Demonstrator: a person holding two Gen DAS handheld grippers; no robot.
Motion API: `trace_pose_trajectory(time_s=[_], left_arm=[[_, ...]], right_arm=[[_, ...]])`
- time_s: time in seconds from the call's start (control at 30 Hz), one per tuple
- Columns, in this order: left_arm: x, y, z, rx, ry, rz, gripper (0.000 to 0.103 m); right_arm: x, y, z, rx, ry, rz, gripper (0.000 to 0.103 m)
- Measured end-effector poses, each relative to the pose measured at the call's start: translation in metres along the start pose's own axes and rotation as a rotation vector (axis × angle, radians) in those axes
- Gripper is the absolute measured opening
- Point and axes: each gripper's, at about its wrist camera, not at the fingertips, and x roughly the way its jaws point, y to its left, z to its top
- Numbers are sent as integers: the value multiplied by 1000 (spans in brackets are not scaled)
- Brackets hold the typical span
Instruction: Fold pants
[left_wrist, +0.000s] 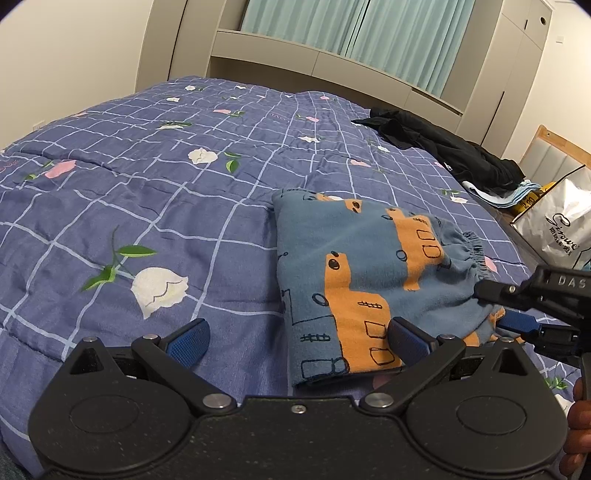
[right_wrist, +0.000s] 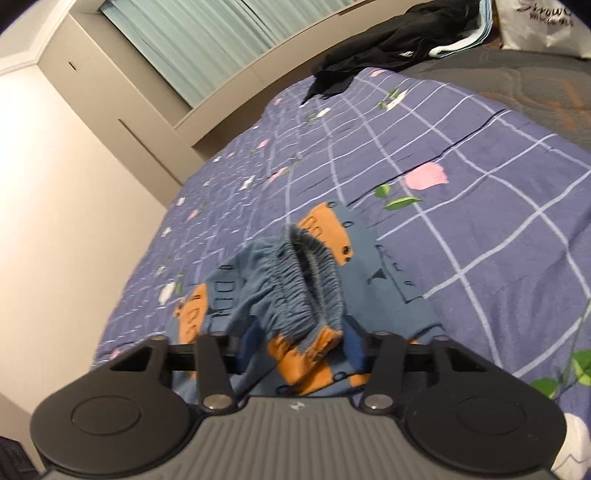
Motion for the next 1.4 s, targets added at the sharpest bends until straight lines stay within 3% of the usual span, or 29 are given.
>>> trace_pose_trajectory(time_s=[0.17,0.47,0.8,1.03,1.2,1.4], left_arm=[[-6,-3,8,0,-21,-4,102],[-8,-11,20,9,-44,-35,102],[4,-12,13,25,35,7,102],[3,-12,14,25,39,11,102],[3,-12,14,25,38,9,102],[2,-13,19,26,25,10,102]], right_arm=[[-8,8,-3,-54,-34,-17,25],[-31,30,8,-194,-136,-59,23],[-25,7,-8,-145,-90,-128,23],[-26,7,-10,-182,-96,-153,37],[-30,9,-12,-207,-105,-164,57],[-32,13,-11,-240,-131,-175,89]])
